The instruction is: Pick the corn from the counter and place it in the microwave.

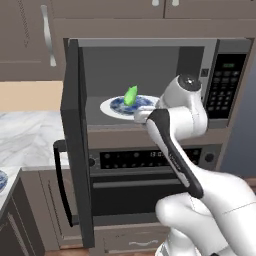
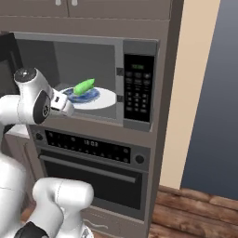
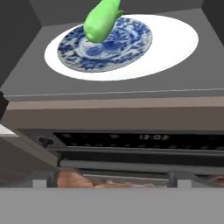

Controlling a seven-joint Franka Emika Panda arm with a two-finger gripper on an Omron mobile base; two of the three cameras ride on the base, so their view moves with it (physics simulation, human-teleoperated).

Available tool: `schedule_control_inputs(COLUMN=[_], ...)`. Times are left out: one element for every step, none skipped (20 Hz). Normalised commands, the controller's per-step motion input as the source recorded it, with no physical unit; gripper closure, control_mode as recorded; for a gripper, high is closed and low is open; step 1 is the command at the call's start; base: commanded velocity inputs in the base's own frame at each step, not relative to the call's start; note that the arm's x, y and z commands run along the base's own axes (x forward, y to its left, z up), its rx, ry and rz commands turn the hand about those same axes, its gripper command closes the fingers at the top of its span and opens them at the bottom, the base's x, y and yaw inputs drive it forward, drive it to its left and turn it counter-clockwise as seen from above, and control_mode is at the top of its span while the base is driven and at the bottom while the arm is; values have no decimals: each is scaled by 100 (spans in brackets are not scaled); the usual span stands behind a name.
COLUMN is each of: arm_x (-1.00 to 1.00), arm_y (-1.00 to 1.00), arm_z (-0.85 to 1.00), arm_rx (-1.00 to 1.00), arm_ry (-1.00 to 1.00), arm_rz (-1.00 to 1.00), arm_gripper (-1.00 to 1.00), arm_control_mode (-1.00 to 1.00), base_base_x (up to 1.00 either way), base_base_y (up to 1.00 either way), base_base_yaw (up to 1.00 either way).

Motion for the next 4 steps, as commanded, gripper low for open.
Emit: schedule_control_inputs(arm_x=[-100, -100, -100, -100], arm_y=[-11, -18, -32, -40], arm_z=[-34, -28, -5, 0], arm_rx=[-9, -7, 0, 0], arm_ry=[0, 0, 0, 0], arm_rz=[10, 8, 2, 0], arm_gripper=[-100, -100, -100, -100], arm_control_mode=[-100, -100, -100, -100], base_base_x=[0, 0, 0, 0], base_base_y=[0, 0, 0, 0], base_base_yaw=[0, 0, 0, 0])
